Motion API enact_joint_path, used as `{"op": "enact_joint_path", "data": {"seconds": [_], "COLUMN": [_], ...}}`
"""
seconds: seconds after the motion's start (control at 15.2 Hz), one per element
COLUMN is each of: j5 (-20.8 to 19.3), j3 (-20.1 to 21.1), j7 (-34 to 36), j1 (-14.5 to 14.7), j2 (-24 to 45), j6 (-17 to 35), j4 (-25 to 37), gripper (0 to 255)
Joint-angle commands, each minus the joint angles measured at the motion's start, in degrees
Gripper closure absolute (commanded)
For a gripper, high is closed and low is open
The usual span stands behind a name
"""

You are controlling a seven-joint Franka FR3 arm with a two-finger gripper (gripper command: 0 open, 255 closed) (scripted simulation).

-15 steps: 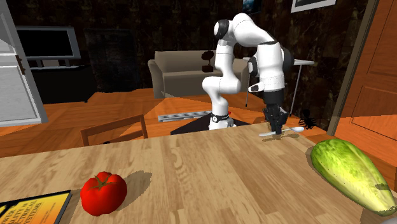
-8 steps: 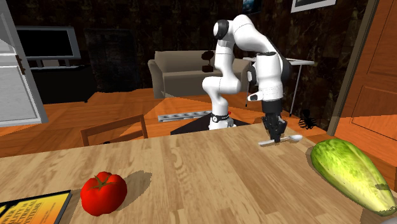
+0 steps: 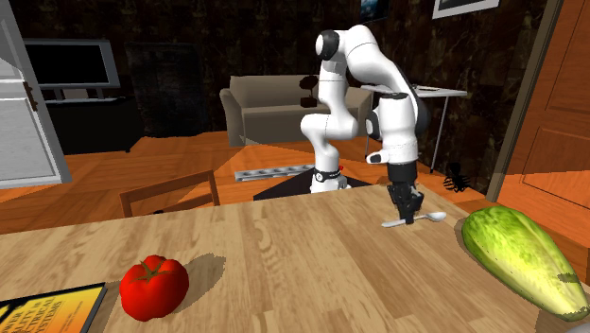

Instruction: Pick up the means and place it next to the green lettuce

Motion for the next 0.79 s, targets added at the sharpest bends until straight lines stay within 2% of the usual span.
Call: {"op": "enact_joint_path", "data": {"seconds": [0.0, 0.4, 0.46, 0.73], "j5": [-0.1, -0.1, -0.1, -0.1], "j3": [0.0, 0.0, 0.0, 0.0], "j7": [0.0, 0.0, 0.0, 0.0], "j1": [0.0, 0.0, 0.0, 0.0], "j2": [0.3, 0.3, 0.3, 0.3], "j6": [0.4, 0.4, 0.4, 0.4], "j4": [-0.2, -0.2, -0.2, -0.2], "gripper": [255, 255, 0, 0]}}
